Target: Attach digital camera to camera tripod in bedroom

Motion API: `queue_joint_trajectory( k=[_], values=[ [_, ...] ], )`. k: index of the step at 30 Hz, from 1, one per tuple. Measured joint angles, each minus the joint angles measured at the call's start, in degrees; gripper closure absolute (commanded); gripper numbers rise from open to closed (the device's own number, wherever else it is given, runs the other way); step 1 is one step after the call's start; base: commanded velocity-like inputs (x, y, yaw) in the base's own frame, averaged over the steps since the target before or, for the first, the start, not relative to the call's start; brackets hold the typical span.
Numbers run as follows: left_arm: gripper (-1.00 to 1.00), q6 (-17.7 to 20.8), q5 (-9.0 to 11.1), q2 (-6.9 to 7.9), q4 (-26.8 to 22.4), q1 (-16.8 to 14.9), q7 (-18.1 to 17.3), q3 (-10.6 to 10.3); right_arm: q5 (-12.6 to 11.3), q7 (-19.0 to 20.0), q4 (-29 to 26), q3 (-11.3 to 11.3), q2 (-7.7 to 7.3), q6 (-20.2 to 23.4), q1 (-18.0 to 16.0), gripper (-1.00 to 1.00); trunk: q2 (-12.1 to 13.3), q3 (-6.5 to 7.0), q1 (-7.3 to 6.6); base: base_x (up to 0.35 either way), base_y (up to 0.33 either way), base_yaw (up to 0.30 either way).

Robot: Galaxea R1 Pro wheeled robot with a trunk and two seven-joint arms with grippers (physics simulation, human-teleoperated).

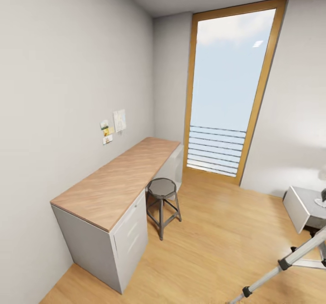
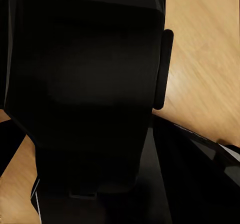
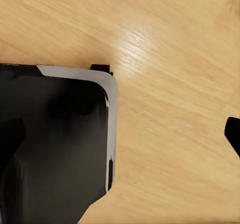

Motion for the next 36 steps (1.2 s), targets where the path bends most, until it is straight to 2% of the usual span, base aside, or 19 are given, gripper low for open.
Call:
queue_joint_trajectory(
  k=[26, 36],
  values=[
    [1.0, 0.0, -0.1, -0.02, 0.0, 0.0, -0.1, -0.1, -0.1, 0.0, 0.0, -0.1, -0.11, 0.0, 0.0, -1.0, 0.0, 0.0, 0.0, -0.003, 0.001, -0.251],
    [1.0, 0.3, -0.3, 0.26, -0.1, 0.0, -0.8, -0.1, 0.1, 0.1, 0.0, 0.0, 0.27, 0.2, 0.0, -1.0, 0.0, 0.0, 0.0, 0.0, 0.0, -0.222]
  ],
)
